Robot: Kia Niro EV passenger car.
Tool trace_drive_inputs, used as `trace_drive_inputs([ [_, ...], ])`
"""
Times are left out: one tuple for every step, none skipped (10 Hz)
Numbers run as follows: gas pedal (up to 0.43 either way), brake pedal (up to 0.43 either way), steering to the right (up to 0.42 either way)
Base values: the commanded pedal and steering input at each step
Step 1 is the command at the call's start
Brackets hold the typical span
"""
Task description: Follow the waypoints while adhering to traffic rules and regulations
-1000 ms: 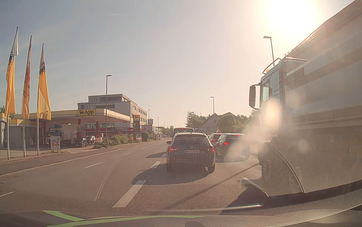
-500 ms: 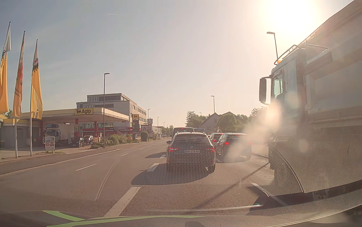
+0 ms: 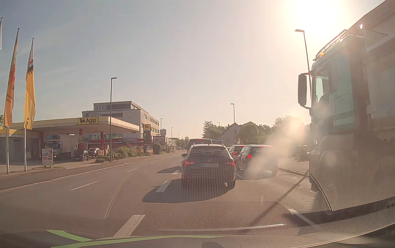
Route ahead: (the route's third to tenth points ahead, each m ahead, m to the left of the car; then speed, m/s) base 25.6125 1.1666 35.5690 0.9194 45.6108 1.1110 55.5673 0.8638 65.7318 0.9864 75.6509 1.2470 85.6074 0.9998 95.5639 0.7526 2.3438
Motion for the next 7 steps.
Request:
trace_drive_inputs([
  [0.000,0.000,0.002],
  [0.000,0.000,0.002],
  [0.000,0.000,0.002],
  [0.000,0.000,0.002],
  [0.000,0.000,0.002],
  [0.000,0.000,0.002],
  [0.000,0.000,0.002],
])
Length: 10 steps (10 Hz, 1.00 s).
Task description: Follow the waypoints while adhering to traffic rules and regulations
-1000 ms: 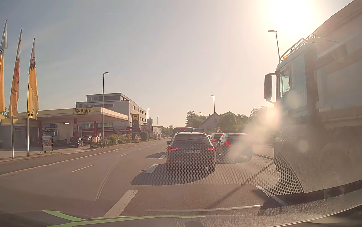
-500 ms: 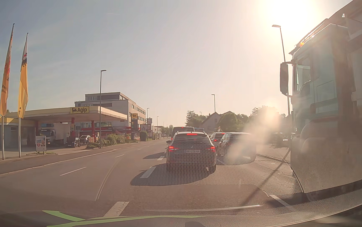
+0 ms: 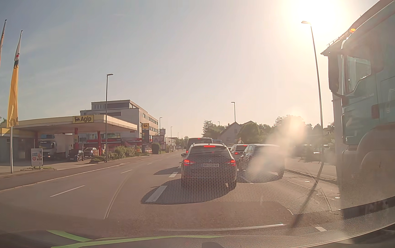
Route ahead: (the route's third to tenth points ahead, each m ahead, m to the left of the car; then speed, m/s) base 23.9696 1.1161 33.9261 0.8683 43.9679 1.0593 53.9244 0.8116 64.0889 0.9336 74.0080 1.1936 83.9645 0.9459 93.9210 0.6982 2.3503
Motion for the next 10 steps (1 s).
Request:
trace_drive_inputs([
  [0.000,0.000,0.001],
  [0.000,0.000,0.002],
  [0.000,0.000,0.001],
  [0.000,0.000,0.002],
  [0.000,0.024,0.002],
  [0.000,0.055,0.002],
  [0.000,0.073,0.000],
  [0.000,0.085,0.000],
  [0.000,0.116,0.000],
  [0.000,0.134,0.000],
])
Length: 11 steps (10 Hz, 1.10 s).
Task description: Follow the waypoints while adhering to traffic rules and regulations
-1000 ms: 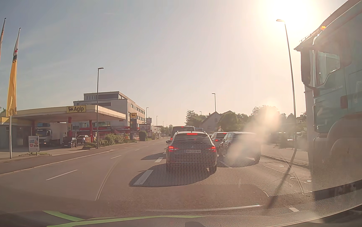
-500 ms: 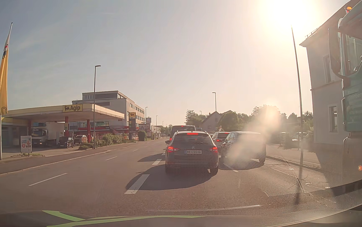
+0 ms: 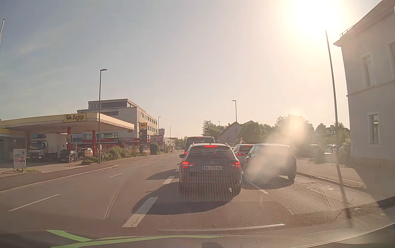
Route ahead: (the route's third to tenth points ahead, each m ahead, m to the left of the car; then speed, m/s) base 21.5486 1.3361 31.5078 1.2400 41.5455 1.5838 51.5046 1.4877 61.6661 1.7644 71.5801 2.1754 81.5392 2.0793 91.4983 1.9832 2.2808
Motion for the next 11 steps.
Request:
trace_drive_inputs([
  [0.000,0.146,-0.001],
  [0.000,0.159,-0.001],
  [0.000,0.171,-0.001],
  [0.000,0.177,-0.001],
  [0.000,0.183,-0.001],
  [0.000,0.189,-0.001],
  [0.000,0.189,-0.001],
  [0.000,0.195,-0.001],
  [0.000,0.195,-0.001],
  [0.000,0.201,-0.001],
  [0.000,0.201,0.000],
])
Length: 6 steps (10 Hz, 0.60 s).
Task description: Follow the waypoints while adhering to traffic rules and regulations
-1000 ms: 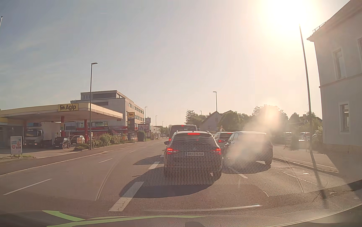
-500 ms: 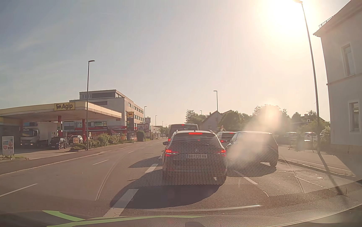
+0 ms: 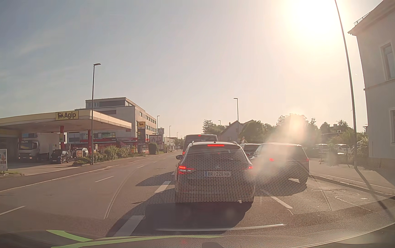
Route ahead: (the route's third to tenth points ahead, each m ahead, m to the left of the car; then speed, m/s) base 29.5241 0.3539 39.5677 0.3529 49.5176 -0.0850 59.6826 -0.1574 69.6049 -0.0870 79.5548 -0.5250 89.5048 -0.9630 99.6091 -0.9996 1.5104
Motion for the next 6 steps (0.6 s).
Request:
trace_drive_inputs([
  [0.000,0.207,0.000],
  [0.000,0.201,0.001],
  [0.000,0.207,0.002],
  [0.000,0.207,0.002],
  [0.000,0.207,0.003],
  [0.000,0.207,0.003],
])
